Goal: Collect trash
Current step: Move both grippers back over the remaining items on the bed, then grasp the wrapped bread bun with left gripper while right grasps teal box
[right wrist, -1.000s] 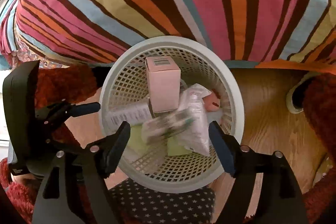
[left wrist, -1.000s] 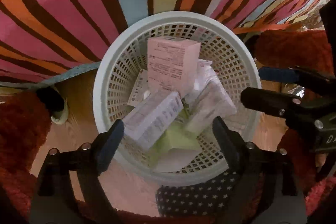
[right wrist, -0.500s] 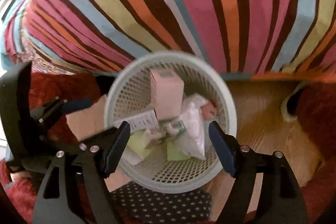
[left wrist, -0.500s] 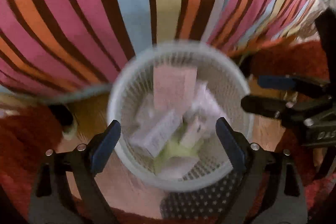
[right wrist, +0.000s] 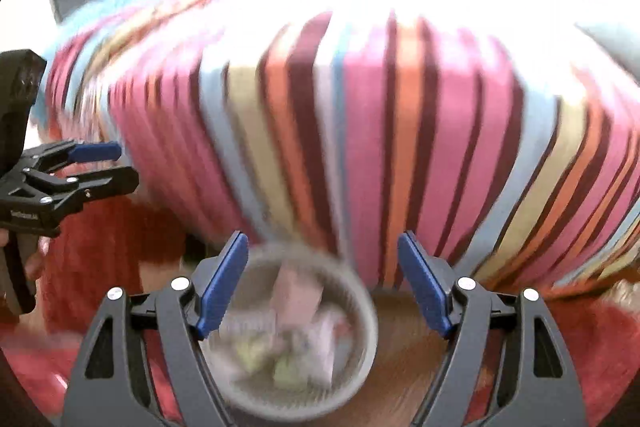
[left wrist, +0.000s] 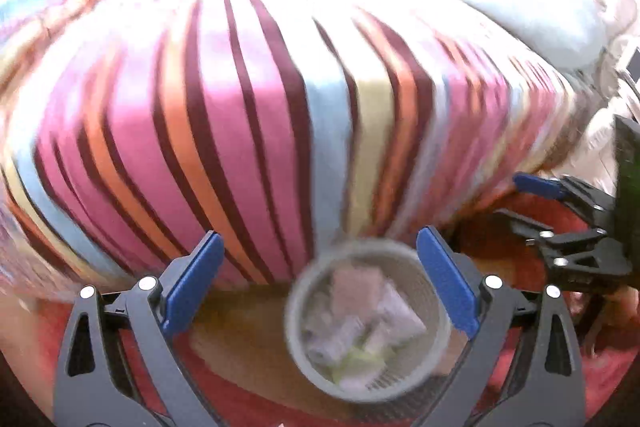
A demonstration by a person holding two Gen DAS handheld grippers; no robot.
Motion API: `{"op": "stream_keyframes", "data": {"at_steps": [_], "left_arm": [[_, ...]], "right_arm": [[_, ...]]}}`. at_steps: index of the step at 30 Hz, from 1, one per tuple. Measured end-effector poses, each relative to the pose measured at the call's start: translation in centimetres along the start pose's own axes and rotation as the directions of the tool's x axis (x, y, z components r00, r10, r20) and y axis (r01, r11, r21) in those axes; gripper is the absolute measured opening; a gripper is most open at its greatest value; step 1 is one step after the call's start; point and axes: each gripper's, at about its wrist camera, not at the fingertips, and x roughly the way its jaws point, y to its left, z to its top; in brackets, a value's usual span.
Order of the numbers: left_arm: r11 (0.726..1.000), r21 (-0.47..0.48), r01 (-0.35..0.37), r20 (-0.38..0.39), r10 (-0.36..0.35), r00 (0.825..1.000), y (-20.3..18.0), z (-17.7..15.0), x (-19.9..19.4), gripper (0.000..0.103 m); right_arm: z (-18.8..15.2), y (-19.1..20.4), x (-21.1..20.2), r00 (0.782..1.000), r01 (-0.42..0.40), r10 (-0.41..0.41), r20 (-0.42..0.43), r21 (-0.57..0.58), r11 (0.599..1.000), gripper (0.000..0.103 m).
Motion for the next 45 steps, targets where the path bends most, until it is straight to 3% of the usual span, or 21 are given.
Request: {"op": "stream_keyframes", "data": {"at_steps": [3, 5, 6, 9, 12, 15, 24, 28, 31, 35, 40, 45], "left_arm": [[0.998, 0.010, -0.059, 0.114, 0.057, 0.992, 0.4, 6.1, -0.5, 0.094], [0.986, -0.038, -0.160, 0.193, 0.165, 0.967, 1.0, 11.2, 0.3, 0.094], [0.983, -0.060, -0.175, 0.204, 0.184, 0.962, 1.2, 12.6, 0.8, 0.094], [0.987, -0.132, -0.089, 0.201, 0.114, 0.973, 2.6, 18.9, 3.5, 0.094], [0.985, -0.119, -0.126, 0.209, 0.149, 0.967, 2.7, 24.2, 7.1, 0.094], [0.983, -0.125, -0.134, 0.176, 0.155, 0.972, 2.4, 28.3, 10.8, 0.094], [0.983, -0.134, -0.124, 0.101, 0.138, 0.985, 2.6, 31.6, 17.3, 0.094], [0.971, -0.202, -0.128, 0.062, 0.143, 0.988, 3.5, 32.9, 19.7, 0.094], [0.963, -0.246, -0.107, 0.057, 0.124, 0.991, 4.0, 34.2, 21.4, 0.094], [0.952, -0.262, -0.162, 0.058, 0.183, 0.981, 4.5, 36.2, 22.9, 0.094], [0.947, -0.270, -0.175, 0.035, 0.192, 0.981, 5.4, 37.7, 24.5, 0.094], [0.953, -0.269, -0.142, 0.056, 0.162, 0.985, 6.1, 38.5, 25.3, 0.094]], "right_arm": [[4.7, -1.7, 0.0, 0.992, 0.038, -0.040, 0.117, 0.021, 0.999, 0.073], [8.4, -3.2, 0.5, 0.981, 0.041, -0.048, 0.189, 0.042, 0.998, 0.074], [9.8, -3.8, 0.8, 0.976, 0.047, -0.056, 0.213, 0.047, 0.998, 0.081], [14.7, -5.7, 2.6, 0.946, 0.088, -0.103, 0.306, 0.064, 0.994, 0.083], [18.9, -7.6, 5.5, 0.944, 0.074, -0.098, 0.315, 0.087, 0.993, 0.083], [21.8, -9.5, 8.6, 0.959, 0.045, -0.078, 0.273, 0.123, 0.991, 0.083], [26.7, -12.7, 14.8, 0.982, 0.049, -0.082, 0.172, 0.190, 0.981, 0.083], [29.4, -12.6, 18.0, 0.985, 0.076, -0.101, 0.141, 0.170, 0.982, 0.083], [31.7, -12.4, 20.2, 0.987, 0.089, -0.108, 0.118, 0.159, 0.983, 0.083], [34.7, -12.0, 22.8, 0.991, 0.071, -0.088, 0.103, 0.165, 0.984, 0.083], [37.9, -10.5, 26.5, 0.994, 0.090, -0.097, 0.051, 0.132, 0.987, 0.083], [39.1, -10.1, 29.6, 0.985, 0.170, -0.172, 0.009, 0.109, 0.979, 0.083]]}}
